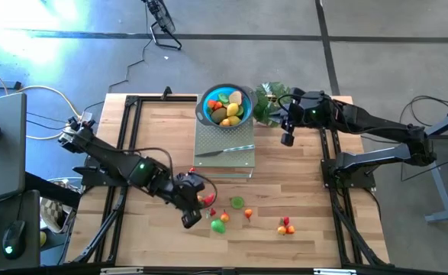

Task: Pick & Place Fruit
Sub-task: Put the red strawberry in the blue bowl on the shelf

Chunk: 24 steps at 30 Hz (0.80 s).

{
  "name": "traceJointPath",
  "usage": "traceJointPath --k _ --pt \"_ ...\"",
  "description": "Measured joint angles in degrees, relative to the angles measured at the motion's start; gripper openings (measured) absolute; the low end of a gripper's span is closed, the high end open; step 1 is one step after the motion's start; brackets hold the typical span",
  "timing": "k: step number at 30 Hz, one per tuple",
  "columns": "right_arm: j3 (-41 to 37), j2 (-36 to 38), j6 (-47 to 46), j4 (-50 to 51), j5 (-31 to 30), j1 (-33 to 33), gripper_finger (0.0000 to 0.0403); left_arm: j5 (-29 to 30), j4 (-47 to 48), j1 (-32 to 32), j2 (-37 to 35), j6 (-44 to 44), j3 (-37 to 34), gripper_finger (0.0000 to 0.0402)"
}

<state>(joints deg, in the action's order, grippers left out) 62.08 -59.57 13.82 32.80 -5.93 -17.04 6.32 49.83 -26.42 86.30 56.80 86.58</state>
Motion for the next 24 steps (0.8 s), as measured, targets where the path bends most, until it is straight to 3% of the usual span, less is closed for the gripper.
traceJointPath --k 24 --pt "0.0 0.0 -2.0 0.0 0.1 0.0 0.0052 -7.3 5.6 28.6 0.0 -32.9 8.6 0.0"
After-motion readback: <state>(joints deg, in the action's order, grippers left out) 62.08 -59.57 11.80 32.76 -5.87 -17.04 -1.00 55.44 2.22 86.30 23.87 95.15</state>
